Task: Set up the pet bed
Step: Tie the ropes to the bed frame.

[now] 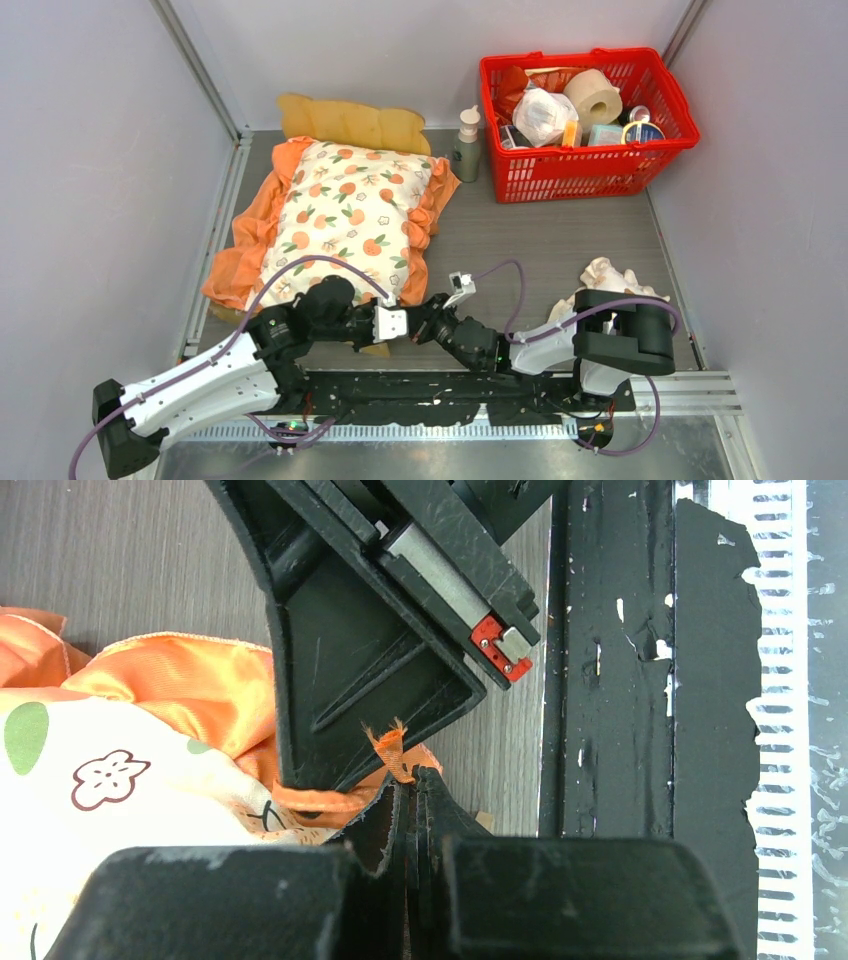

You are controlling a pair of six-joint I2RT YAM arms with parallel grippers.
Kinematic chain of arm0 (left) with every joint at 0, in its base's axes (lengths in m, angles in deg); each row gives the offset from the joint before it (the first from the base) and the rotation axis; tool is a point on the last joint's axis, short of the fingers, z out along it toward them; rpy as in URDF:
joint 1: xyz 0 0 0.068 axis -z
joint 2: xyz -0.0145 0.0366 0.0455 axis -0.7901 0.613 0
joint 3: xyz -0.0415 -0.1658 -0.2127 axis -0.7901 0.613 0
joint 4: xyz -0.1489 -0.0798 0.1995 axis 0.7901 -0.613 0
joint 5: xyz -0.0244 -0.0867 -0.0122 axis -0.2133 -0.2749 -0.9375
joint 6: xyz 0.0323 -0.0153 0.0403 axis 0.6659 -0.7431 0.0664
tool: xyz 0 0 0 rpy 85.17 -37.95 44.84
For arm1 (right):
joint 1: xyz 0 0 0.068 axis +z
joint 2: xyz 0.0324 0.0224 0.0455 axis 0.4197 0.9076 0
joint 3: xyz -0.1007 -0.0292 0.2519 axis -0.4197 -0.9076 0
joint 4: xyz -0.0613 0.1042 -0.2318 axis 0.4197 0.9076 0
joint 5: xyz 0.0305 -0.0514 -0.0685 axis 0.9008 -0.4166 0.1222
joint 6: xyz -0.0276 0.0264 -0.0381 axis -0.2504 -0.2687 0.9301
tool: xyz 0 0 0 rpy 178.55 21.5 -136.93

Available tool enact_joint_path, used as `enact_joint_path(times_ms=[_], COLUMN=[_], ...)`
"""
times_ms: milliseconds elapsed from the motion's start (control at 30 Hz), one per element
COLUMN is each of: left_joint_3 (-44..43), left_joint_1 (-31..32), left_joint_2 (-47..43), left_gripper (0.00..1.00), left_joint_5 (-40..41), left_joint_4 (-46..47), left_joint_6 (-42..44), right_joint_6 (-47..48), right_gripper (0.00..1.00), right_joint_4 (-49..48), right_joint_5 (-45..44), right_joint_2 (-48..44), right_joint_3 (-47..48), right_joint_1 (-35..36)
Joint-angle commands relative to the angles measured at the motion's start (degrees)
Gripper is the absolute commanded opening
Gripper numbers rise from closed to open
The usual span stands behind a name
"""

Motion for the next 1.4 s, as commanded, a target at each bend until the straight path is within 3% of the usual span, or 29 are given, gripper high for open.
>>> enact_joint_path(times_ms=[0, 1367], left_joint_3=[-0.7, -0.8], left_joint_1=[-0.3, -0.3], left_joint_2=[-0.8, -0.3], left_gripper=[0.00, 0.00], left_joint_5=[-0.5, -2.2], left_joint_4=[1.3, 0.2], left_joint_6=[-0.3, 0.6], right_joint_6=[1.0, 1.7], right_gripper=[0.05, 0.05], right_joint_4=[-1.0, -2.0], right_joint_5=[-2.2, -7.4], right_joint_2=[1.3, -0.3], right_joint_3=[3.0, 0.9], right_joint_1=[0.3, 0.9])
